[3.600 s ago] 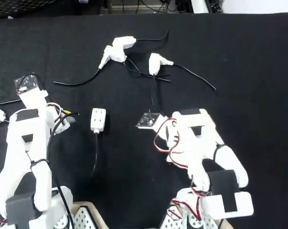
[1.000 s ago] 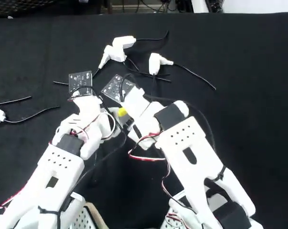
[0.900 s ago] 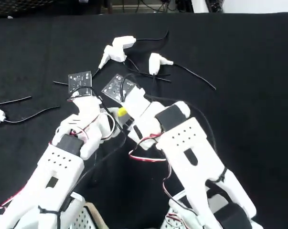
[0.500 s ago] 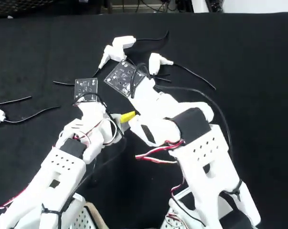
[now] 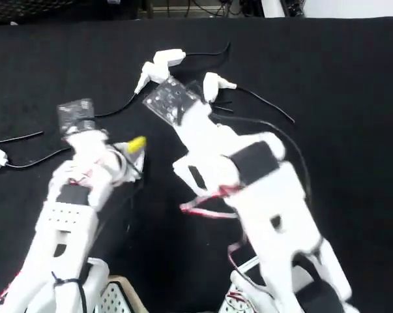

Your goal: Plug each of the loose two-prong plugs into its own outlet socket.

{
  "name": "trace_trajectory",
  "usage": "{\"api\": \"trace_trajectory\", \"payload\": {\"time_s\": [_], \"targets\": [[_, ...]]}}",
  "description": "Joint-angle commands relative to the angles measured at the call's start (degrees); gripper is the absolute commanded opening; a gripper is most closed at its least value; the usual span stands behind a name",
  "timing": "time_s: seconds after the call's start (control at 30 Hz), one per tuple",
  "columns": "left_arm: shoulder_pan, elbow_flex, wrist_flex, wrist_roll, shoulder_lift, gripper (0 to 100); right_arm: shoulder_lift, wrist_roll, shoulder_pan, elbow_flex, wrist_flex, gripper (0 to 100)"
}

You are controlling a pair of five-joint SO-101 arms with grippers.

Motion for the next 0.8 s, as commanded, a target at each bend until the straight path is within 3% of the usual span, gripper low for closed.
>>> {"api": "trace_trajectory", "payload": {"time_s": [0.0, 0.43, 0.77], "targets": [[-9.71, -1.36, 0.44, -0.62, -0.97, 29, 11.56, -3.69, -0.18, -8.40, 2.20, 1.2], [-30.37, 1.27, 7.38, 3.08, -0.70, 29, 50.51, -19.96, -2.90, -51.30, 10.55, 1.4], [-33.01, 1.98, 7.12, 3.08, -0.44, 29, 62.90, -24.44, -9.67, -59.38, 10.81, 1.4]]}}
